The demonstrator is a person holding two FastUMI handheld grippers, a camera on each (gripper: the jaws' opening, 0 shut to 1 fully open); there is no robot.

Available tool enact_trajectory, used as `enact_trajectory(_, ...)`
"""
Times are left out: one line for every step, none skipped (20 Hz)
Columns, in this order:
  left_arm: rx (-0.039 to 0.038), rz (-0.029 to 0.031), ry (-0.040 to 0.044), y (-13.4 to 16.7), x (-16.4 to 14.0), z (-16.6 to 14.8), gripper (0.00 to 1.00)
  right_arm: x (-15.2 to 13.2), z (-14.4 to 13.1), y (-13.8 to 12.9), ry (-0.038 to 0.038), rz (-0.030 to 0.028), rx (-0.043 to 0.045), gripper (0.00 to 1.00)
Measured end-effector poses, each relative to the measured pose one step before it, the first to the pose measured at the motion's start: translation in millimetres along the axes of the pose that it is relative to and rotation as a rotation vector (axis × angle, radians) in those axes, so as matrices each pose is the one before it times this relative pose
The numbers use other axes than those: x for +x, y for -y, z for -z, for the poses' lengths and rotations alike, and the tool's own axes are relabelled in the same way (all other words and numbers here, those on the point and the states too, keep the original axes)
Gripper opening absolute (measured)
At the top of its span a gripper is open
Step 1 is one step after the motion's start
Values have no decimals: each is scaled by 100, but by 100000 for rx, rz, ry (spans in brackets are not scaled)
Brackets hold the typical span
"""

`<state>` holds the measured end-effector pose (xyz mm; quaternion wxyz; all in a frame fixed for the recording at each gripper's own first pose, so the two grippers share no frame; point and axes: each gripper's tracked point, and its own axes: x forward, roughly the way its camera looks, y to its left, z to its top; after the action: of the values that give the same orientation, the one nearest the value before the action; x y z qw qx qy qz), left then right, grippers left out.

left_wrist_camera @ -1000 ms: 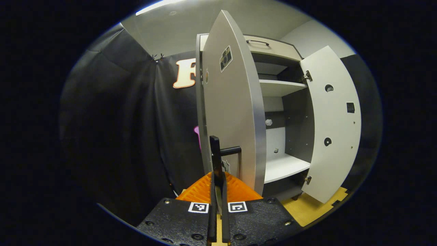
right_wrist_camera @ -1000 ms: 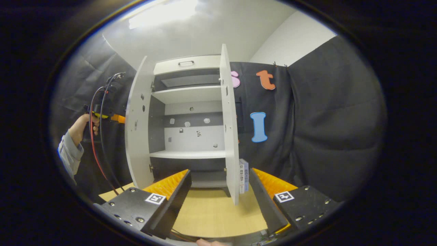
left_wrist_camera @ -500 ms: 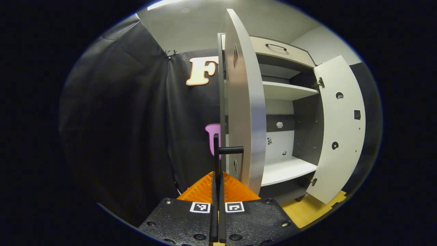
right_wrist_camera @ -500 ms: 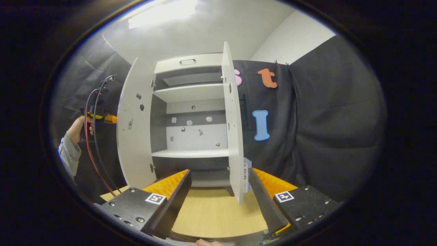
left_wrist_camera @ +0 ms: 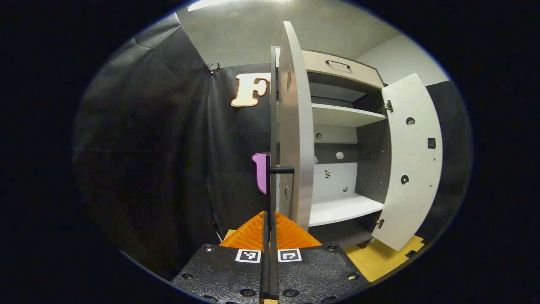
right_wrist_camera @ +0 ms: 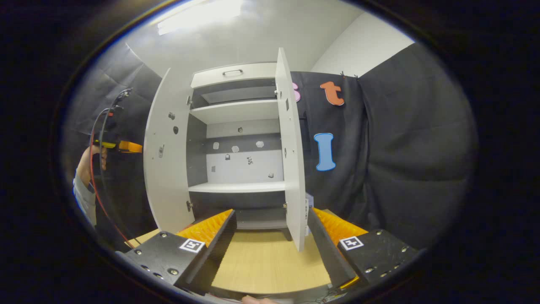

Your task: Open the right door of the double-door shoe cabinet with the right hand, and open the left door with the left hand.

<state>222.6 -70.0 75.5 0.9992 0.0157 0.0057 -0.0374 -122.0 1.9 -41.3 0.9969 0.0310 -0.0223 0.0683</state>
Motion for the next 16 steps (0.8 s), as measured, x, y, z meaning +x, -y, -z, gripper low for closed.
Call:
enact_trajectory(-538,1106,1830,402,243,-142,2,126,113,-12,-64,-45,555,100)
enact_trajectory(566,1345,1592,309,-9,-23,17,89,91,-7,-261,97,171,100)
enact_trajectory(-660,154,2688,-39,120,-334,33,-180,-14,27,-191,262,-205,100)
enact_trajectory(-1428,-281,1146,297,215,-65,52,26,-17,44,8,162,-401,96)
enact_trajectory(-930,-411,-1292,252,-339,516,52,77,-8,-77,179,-83,-212,96)
enact_trajectory(-476,-1945,-577,-71,-425,160,63,48,20,-180,82,-120,119,97)
enact_trajectory(950,-1458,-108,-297,-317,179,75,33,72,-177,-117,-334,131,100)
enact_trajectory(940,-2059,-970,-407,-220,155,80,97,101,-177,-245,-183,-11,100)
enact_trajectory(421,-2214,-586,-300,-351,145,92,96,26,-205,-65,-225,-40,100)
enact_trajectory(-233,-890,-1093,47,-157,269,94,91,61,-169,-263,-473,-67,100)
enact_trajectory(-2,255,-1484,210,-291,351,96,118,171,-352,-223,-629,-47,100)
enact_trajectory(-825,618,-950,292,-302,181,96,104,20,-294,-73,-471,84,100)
enact_trajectory(-499,929,-71,393,-191,37,96,-20,23,-200,-84,-479,-78,100)
enact_trajectory(-197,614,-163,250,142,192,94,-72,-68,-185,-18,-462,-148,100)
enact_trajectory(440,-199,-799,116,-72,282,96,39,122,-154,-129,-224,-64,100)
enact_trajectory(1215,-623,179,-43,-129,-18,96,162,-10,-214,-64,-407,40,100)
